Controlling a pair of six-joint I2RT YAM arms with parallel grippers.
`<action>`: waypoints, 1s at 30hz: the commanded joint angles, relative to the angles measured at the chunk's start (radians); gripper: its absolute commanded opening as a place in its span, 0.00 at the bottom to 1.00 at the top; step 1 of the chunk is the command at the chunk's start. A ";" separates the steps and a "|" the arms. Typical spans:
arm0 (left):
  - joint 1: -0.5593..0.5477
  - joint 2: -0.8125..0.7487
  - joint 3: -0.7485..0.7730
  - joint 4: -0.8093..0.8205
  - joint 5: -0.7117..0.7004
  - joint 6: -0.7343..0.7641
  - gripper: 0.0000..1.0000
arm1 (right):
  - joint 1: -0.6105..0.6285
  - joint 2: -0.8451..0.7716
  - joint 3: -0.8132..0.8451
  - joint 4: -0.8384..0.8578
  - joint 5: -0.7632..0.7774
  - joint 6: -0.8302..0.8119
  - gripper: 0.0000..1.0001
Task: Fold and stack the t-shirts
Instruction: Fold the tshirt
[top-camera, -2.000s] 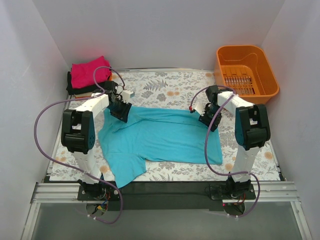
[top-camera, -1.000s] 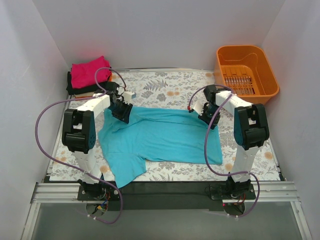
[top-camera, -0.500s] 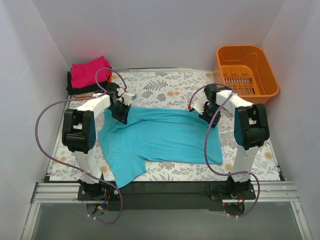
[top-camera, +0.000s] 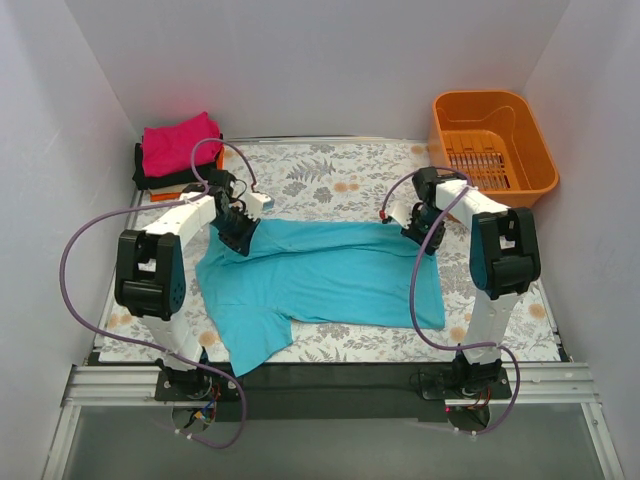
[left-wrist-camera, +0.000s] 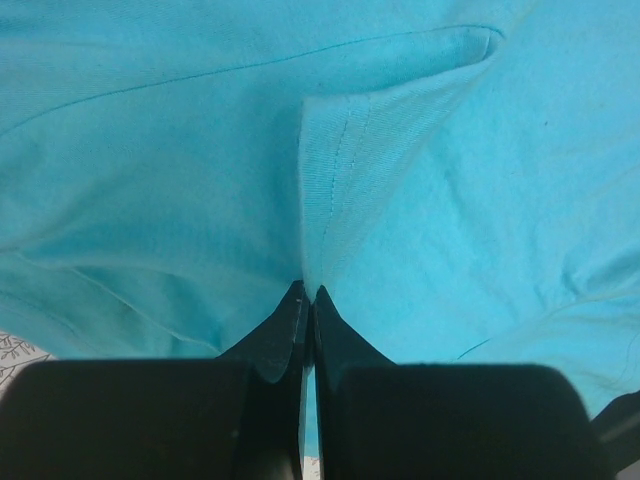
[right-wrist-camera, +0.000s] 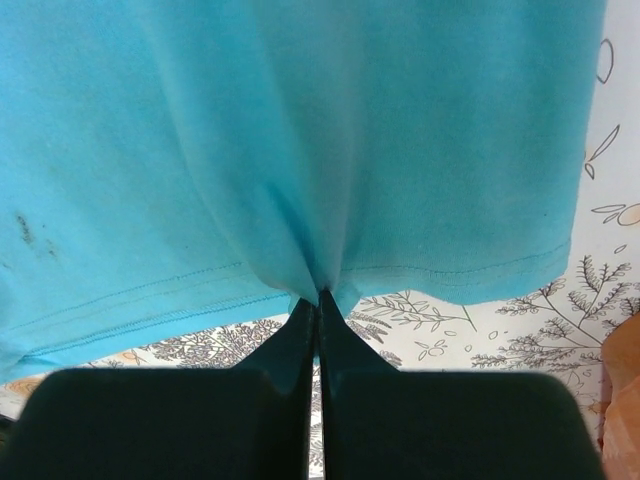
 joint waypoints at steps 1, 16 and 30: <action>0.006 -0.048 -0.023 0.012 -0.033 0.056 0.04 | -0.018 -0.006 0.030 -0.043 0.013 -0.052 0.01; 0.075 0.024 0.140 0.177 -0.027 -0.235 0.34 | -0.014 0.045 0.318 -0.174 -0.164 0.047 0.34; 0.071 0.278 0.204 0.357 -0.188 -0.433 0.18 | 0.006 0.286 0.324 0.006 0.014 0.169 0.22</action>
